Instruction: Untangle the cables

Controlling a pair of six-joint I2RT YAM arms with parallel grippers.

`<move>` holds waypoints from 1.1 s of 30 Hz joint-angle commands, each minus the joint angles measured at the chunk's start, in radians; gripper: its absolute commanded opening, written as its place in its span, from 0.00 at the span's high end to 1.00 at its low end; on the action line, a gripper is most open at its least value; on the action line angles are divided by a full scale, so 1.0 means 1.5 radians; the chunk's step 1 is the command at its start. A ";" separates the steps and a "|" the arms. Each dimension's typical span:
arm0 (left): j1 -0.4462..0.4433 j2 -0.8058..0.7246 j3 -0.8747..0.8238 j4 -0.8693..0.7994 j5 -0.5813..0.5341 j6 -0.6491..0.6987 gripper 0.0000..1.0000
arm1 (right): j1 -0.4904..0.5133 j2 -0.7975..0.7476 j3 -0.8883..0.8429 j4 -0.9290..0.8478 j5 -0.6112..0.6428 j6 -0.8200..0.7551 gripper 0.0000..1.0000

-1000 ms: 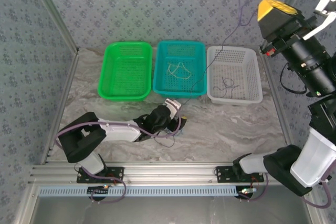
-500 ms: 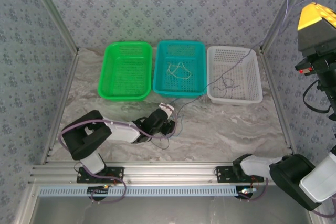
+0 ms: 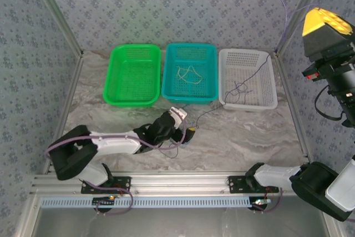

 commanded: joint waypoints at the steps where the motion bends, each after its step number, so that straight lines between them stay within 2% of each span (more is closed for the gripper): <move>1: -0.005 -0.077 -0.011 0.028 0.048 0.033 0.01 | 0.011 0.001 -0.003 0.014 0.029 -0.025 1.00; 5: -0.005 -0.175 -0.030 -0.013 0.072 0.058 0.01 | 0.018 0.004 -0.013 0.003 0.041 -0.029 1.00; 9: -0.005 -0.264 -0.048 -0.053 0.062 0.101 0.01 | 0.018 0.007 -0.025 0.010 0.034 -0.024 1.00; 12: -0.001 -0.299 -0.051 -0.043 0.101 0.135 0.01 | 0.019 0.011 -0.026 0.013 0.025 -0.019 1.00; 16: 0.014 -0.282 0.002 -0.053 0.187 0.156 0.01 | 0.019 0.016 -0.025 0.012 0.023 -0.015 1.00; 18: 0.026 -0.249 0.040 -0.060 0.266 0.158 0.00 | 0.018 0.016 -0.025 0.011 0.022 -0.013 1.00; 22: 0.029 -0.174 0.111 -0.084 0.365 0.157 0.03 | 0.019 0.015 -0.019 0.005 0.029 -0.012 1.00; 27: 0.029 -0.118 0.124 -0.035 0.402 0.146 0.05 | 0.019 0.013 -0.019 -0.005 0.036 -0.012 1.00; 29: 0.029 -0.097 0.144 -0.041 0.428 0.141 0.11 | 0.018 0.012 -0.019 -0.006 0.038 -0.013 1.00; 30: 0.029 -0.086 0.157 -0.048 0.440 0.142 0.18 | 0.019 0.012 -0.019 -0.005 0.038 -0.014 1.00; 31: 0.029 -0.078 0.169 -0.055 0.442 0.140 0.29 | 0.019 0.013 -0.019 -0.006 0.040 -0.015 1.00; 33: 0.029 -0.064 0.191 -0.069 0.427 0.140 0.58 | 0.018 0.011 -0.019 -0.011 0.042 -0.019 1.00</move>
